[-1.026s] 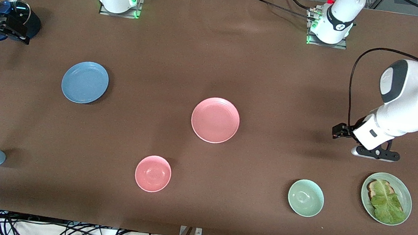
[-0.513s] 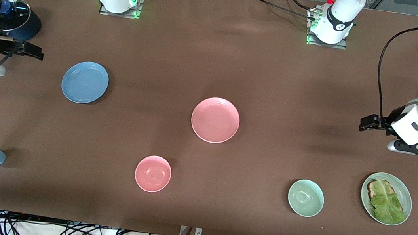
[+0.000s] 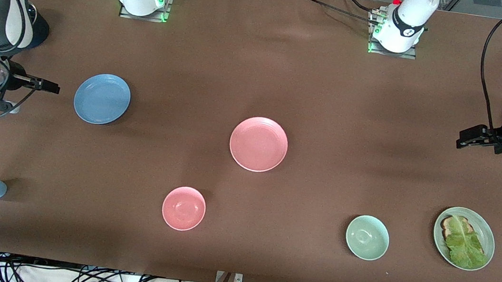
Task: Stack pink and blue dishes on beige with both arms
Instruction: 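Grip the blue plate's rim with the right gripper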
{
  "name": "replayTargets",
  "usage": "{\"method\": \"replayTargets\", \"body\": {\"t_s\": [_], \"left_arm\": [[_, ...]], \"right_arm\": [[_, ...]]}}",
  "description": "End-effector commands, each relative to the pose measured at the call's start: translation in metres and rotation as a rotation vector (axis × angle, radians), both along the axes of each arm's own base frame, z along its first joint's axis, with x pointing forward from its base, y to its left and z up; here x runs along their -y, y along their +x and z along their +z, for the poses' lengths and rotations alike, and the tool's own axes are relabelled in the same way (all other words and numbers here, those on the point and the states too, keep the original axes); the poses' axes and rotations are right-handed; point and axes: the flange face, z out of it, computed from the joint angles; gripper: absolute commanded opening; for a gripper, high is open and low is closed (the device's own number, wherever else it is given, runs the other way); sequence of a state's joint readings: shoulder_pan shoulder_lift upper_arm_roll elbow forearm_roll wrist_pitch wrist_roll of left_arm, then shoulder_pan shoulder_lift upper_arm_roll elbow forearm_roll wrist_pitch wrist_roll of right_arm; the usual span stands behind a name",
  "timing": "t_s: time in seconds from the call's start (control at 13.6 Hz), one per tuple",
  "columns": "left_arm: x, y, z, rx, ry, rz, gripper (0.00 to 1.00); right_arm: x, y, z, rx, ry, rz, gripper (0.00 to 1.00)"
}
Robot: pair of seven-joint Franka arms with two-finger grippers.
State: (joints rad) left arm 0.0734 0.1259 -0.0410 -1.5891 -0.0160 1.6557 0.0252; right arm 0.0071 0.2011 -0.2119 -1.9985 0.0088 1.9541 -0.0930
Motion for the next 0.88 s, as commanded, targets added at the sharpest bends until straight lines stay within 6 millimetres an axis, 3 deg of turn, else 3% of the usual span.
{"method": "replayTargets", "body": {"t_s": [0.0, 0.15, 0.37, 0.51, 0.81], "left_arm": [[0.009, -0.016, 0.028, 0.011, 0.034, -0.011, 1.0], [0.018, -0.024, 0.041, 0.017, 0.036, -0.026, 1.0], [0.02, -0.026, 0.063, 0.062, 0.023, -0.028, 1.0], [0.019, -0.029, 0.064, 0.047, 0.018, -0.023, 1.0], [0.02, -0.035, 0.066, 0.021, -0.01, -0.017, 1.0]], "right_arm": [[0.01, -0.03, -0.036, 0.025, 0.045, -0.075, 1.0], [0.019, -0.044, -0.061, 0.038, 0.045, -0.102, 1.0], [0.028, -0.049, -0.088, 0.042, 0.119, -0.102, 0.99], [0.046, -0.053, -0.114, 0.061, 0.165, -0.076, 0.99], [0.056, -0.056, -0.14, 0.094, 0.214, -0.026, 0.98]]}}
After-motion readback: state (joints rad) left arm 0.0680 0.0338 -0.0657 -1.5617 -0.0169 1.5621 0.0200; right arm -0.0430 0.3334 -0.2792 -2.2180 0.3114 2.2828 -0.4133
